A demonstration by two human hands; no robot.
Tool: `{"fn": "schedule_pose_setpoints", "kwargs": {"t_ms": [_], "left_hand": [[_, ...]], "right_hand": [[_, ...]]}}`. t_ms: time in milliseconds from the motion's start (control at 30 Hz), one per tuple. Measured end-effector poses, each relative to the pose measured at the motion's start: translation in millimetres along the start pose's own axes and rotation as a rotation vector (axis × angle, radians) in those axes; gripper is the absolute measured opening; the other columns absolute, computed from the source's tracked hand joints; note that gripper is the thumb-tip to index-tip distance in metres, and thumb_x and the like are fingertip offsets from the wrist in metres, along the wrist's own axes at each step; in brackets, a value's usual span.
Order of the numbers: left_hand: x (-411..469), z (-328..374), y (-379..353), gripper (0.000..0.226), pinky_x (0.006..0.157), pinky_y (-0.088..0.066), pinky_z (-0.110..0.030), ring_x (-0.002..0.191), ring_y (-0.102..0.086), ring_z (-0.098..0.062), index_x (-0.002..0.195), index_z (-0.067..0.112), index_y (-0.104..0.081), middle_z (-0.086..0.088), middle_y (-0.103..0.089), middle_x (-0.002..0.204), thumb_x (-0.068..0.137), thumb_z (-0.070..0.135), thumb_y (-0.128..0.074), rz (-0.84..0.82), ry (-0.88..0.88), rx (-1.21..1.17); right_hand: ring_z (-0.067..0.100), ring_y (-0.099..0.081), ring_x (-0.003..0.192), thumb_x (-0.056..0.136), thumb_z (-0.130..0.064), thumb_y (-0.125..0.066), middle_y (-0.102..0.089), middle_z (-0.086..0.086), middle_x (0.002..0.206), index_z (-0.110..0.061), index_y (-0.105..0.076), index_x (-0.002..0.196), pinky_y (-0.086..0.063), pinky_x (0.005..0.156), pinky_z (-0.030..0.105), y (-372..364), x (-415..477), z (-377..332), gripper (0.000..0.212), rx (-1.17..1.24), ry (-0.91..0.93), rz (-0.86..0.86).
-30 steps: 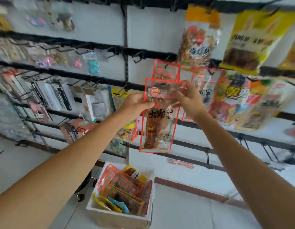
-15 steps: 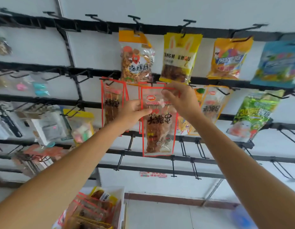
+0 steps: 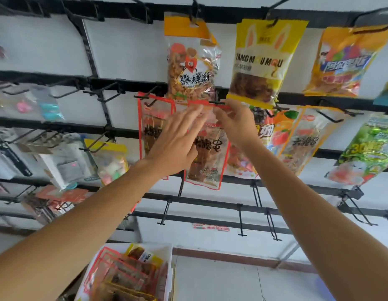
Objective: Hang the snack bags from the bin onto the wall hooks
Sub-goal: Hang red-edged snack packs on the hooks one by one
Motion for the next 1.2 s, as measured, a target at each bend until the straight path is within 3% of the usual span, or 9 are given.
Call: {"fn": "schedule_pose_setpoints", "kwargs": {"t_ms": [67,167,333,533,600,833,1033,1133,1200], "left_hand": [[6.5,-5.2,-9.9,0.075,0.122,0.000,-0.045,0.150,-0.010,-0.029,0.155,0.009,-0.019,-0.012,-0.011,0.162,0.087,0.018,-0.050,-0.035,-0.034,0.026],[17.0,-7.1,-19.3,0.073,0.122,-0.002,-0.044,0.149,-0.013,-0.029,0.152,0.006,-0.026,-0.013,-0.018,0.161,0.084,0.018,-0.051,0.025,-0.096,0.091],[26.3,-7.0,-35.1,0.074,0.122,-0.006,-0.047,0.149,-0.016,-0.031,0.151,0.003,-0.027,-0.016,-0.020,0.160,0.083,0.018,-0.049,0.087,-0.149,0.087],[36.2,-14.6,-51.5,0.073,0.123,-0.003,-0.046,0.150,-0.012,-0.033,0.153,0.005,-0.023,-0.017,-0.015,0.161,0.085,0.021,-0.045,0.034,-0.143,0.100],[39.4,-19.4,-59.2,0.074,0.123,-0.003,-0.046,0.151,-0.009,-0.030,0.154,0.006,-0.021,-0.015,-0.013,0.162,0.086,0.023,-0.045,-0.005,-0.130,0.119],[53.7,-31.8,-77.6,0.074,0.122,-0.002,-0.049,0.152,0.001,-0.028,0.155,0.007,-0.017,-0.011,-0.005,0.164,0.090,0.031,-0.043,-0.102,-0.079,0.211],[41.9,-31.1,-69.8,0.076,0.122,0.001,-0.049,0.152,0.003,-0.027,0.156,0.010,-0.011,-0.012,-0.002,0.164,0.091,0.033,-0.044,-0.190,-0.055,0.206],[30.5,-24.3,-61.4,0.077,0.122,0.004,-0.048,0.152,0.005,-0.025,0.156,0.014,-0.006,-0.008,0.005,0.164,0.093,0.032,-0.045,-0.252,-0.039,0.177],[26.2,-16.9,-54.6,0.075,0.122,0.002,-0.048,0.151,0.004,-0.024,0.156,0.018,-0.008,-0.005,0.007,0.164,0.093,0.030,-0.047,-0.277,-0.038,0.127]], "right_hand": [[0.019,-0.066,0.074,0.095,-0.027,-0.058,-0.069,0.005,0.081,-0.007,-0.065,0.096,-0.055,0.068,0.038,-4.5,3.1,1.4,0.021,0.015,0.057,0.016],[0.013,-0.060,0.065,0.095,-0.026,-0.056,-0.064,0.001,0.073,-0.005,-0.061,0.092,-0.047,0.058,0.033,-6.9,0.2,7.8,0.023,0.060,0.127,0.077],[0.022,-0.060,0.064,0.094,-0.016,-0.055,-0.061,-0.004,0.069,-0.015,-0.059,0.087,-0.050,0.061,0.040,-8.9,-1.0,25.1,0.008,0.060,0.081,0.121],[0.007,-0.061,0.069,0.093,-0.020,-0.055,-0.064,-0.008,0.075,-0.022,-0.058,0.085,-0.046,0.061,0.019,-16.1,14.3,34.5,0.010,-0.048,0.039,0.112],[0.002,-0.060,0.069,0.093,-0.023,-0.056,-0.065,-0.009,0.077,-0.016,-0.065,0.090,-0.043,0.060,0.015,-19.1,19.9,38.8,0.011,-0.102,-0.011,0.143],[0.018,-0.062,0.080,0.092,-0.043,-0.057,-0.067,-0.008,0.084,-0.020,-0.065,0.095,-0.041,0.062,0.028,-21.7,34.4,41.5,0.025,-0.471,-0.146,0.258],[0.027,-0.059,0.087,0.088,-0.027,-0.050,-0.061,0.005,0.103,-0.015,-0.051,0.120,-0.047,0.065,0.036,-21.2,9.6,45.6,0.034,-0.489,-0.119,0.238],[0.033,-0.057,0.100,0.086,-0.024,-0.050,-0.054,0.011,0.125,-0.014,-0.043,0.132,-0.044,0.071,0.037,-11.3,-6.3,44.9,0.048,-0.440,-0.213,0.200],[0.032,-0.056,0.102,0.087,-0.023,-0.049,-0.054,0.010,0.125,-0.014,-0.045,0.131,-0.043,0.073,0.036,-4.1,-16.4,44.7,0.045,-0.453,-0.266,0.149]]}}
Point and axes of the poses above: each hand's wrist, its own x-axis towards the middle knuckle, its own y-axis out of the back of the hand, z = x × y, the point moved 2 cm from there along x, towards the middle knuckle
